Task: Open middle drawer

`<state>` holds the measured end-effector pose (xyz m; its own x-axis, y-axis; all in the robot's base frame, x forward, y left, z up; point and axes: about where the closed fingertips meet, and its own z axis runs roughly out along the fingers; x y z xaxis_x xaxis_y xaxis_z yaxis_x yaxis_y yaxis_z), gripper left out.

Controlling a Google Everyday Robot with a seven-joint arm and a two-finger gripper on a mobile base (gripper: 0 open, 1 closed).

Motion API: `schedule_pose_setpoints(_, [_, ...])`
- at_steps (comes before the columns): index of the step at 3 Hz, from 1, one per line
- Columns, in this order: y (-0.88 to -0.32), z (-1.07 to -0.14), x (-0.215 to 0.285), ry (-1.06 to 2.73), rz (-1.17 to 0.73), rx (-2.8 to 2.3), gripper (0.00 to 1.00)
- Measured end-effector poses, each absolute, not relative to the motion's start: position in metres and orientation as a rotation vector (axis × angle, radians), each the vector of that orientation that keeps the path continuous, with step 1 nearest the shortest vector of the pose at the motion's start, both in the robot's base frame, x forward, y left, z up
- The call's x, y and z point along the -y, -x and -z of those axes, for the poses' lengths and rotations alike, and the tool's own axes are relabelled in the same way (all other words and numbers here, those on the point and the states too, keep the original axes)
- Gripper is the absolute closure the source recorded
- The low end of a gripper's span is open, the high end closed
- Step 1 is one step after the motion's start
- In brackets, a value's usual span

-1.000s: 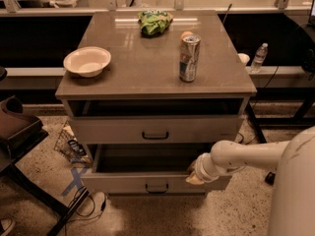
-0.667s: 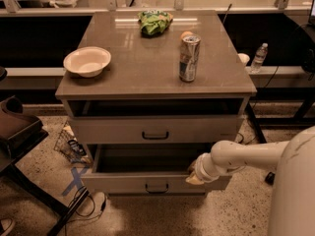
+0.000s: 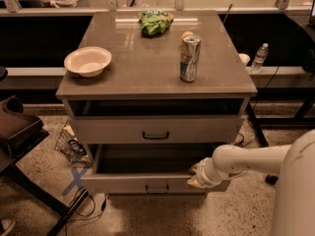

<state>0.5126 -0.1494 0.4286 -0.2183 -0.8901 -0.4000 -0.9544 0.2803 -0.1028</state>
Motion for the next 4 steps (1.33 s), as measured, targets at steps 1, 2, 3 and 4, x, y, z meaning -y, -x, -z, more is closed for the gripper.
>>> schedule_pose_setpoints(1, [-0.5126,-0.4289,0.1494,1.666,-0.232,-2.176,1.00])
schedule_pose_setpoints(2, [-0.5125,-0.4292,0.1494,1.666,-0.232,-2.176,1.00])
schedule_pose_setpoints(3, [-0.5125,-0.4292,0.1494,1.666,-0.232,-2.176,1.00])
schedule_pose_setpoints(4, [-0.5124,-0.4294,0.1494,1.666,-0.232,-2.176,0.82])
